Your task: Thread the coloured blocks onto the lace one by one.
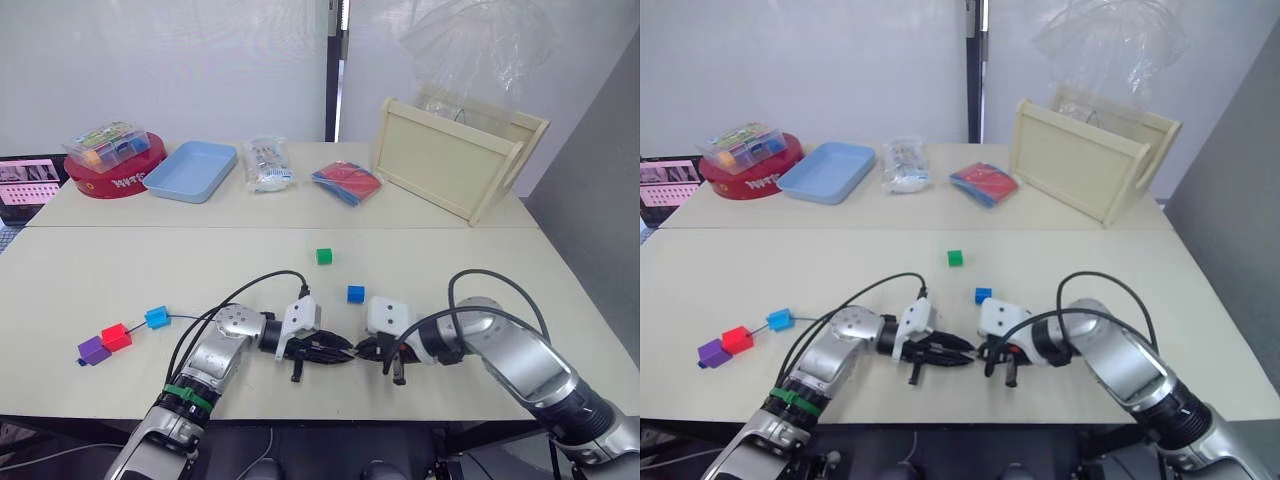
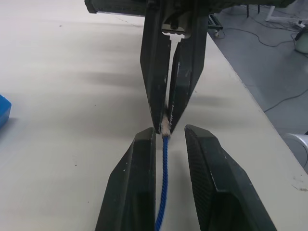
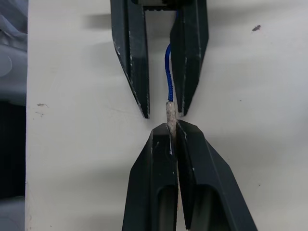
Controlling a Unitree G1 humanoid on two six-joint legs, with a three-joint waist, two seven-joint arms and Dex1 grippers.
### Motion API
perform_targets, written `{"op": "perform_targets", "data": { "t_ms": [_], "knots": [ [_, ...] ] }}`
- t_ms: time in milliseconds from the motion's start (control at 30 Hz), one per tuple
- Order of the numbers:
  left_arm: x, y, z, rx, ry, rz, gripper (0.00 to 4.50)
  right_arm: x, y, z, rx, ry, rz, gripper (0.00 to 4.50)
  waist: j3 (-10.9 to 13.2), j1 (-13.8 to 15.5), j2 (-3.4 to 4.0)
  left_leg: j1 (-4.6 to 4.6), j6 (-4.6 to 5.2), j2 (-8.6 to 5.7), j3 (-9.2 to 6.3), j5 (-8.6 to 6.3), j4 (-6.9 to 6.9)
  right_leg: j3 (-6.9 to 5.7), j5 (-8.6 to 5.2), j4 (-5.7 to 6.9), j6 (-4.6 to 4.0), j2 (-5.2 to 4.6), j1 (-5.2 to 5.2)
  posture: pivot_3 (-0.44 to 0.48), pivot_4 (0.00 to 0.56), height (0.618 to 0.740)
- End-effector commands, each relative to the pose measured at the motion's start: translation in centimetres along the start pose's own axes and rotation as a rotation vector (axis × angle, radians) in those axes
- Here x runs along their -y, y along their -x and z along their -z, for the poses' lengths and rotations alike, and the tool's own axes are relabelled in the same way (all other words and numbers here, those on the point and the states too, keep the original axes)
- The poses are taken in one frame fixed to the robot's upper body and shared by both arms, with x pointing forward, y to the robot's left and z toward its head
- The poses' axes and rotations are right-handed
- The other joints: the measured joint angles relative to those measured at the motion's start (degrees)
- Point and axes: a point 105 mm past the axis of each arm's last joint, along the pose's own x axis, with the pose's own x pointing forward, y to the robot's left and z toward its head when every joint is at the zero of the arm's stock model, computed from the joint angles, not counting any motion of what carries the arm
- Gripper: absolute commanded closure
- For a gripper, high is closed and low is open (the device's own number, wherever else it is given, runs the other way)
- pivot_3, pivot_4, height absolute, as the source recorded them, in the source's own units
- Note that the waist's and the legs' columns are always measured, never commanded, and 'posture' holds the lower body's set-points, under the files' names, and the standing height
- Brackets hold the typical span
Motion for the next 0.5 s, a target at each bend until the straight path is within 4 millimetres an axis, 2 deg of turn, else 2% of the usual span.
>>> {"op": "perform_targets", "data": {
  "t_ms": [33,500],
  "knots": [
    [-0.13,0.26,-0.78,0.015,-0.037,-0.015,3.50,0.02,0.38,-0.71,0.019,0.025,0.009,4.50,0.0,0.0,0.00,0.00,0.00,0.00,0.00,0.00,0.00,0.00,0.00,0.00,0.00,0.00,0.00,0.000,0.150,0.740],
    [0.06,-0.57,-0.92,0.031,-0.034,-0.001,3.50,-0.13,0.22,-0.84,0.025,0.025,0.001,4.50,0.0,0.0,0.00,0.00,0.00,-0.01,0.00,0.00,0.00,0.00,0.00,0.00,0.00,-0.01,0.00,0.000,0.150,0.740]
  ]
}}
